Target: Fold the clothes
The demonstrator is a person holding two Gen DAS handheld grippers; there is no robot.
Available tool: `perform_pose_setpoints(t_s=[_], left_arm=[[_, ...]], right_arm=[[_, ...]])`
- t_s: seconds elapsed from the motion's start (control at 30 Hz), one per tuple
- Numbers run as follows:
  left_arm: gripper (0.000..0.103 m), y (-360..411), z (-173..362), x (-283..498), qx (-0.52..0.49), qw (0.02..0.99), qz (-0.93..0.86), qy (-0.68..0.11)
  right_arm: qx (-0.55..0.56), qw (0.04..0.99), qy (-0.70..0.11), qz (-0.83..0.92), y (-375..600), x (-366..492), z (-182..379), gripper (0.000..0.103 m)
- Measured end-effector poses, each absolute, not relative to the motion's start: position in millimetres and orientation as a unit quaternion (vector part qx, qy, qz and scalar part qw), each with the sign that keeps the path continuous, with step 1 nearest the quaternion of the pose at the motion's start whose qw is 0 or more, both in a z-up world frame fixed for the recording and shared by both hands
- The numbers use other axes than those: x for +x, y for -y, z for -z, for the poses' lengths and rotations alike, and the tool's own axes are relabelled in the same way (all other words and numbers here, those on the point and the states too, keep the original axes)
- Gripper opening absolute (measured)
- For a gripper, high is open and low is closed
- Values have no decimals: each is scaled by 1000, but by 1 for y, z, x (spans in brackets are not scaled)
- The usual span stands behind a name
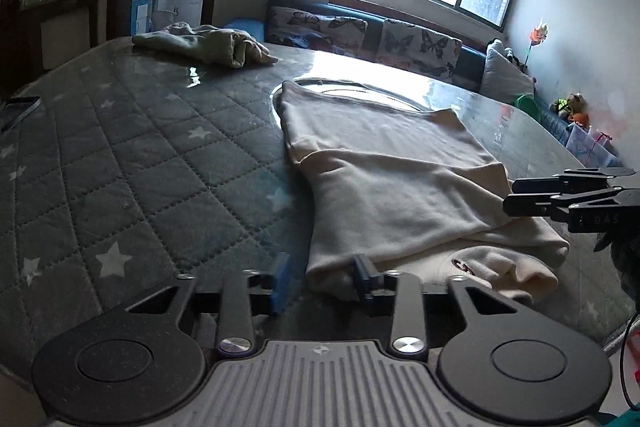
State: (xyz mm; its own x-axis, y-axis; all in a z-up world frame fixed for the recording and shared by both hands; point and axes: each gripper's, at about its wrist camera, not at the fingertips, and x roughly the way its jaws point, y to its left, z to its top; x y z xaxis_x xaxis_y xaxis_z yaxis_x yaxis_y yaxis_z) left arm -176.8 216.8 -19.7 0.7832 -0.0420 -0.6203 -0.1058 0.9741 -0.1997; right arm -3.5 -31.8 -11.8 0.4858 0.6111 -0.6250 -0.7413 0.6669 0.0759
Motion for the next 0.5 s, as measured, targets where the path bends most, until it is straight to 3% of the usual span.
perform_pose_setpoints(t_s=[0.1,0.17,0.5], left_arm=[[8,-209,19,-177,-92,942,-26,-322],[6,-204,16,-180,-74,946,-37,-313],[14,-222,-4,-172,-91,942,-40,-320]], right_arm=[[-105,855,-322,-393,31,-3,14,49],[-107,854,-326,-391,31,-3,17,49],[-94,857,-318,-395,41,1,6,49]])
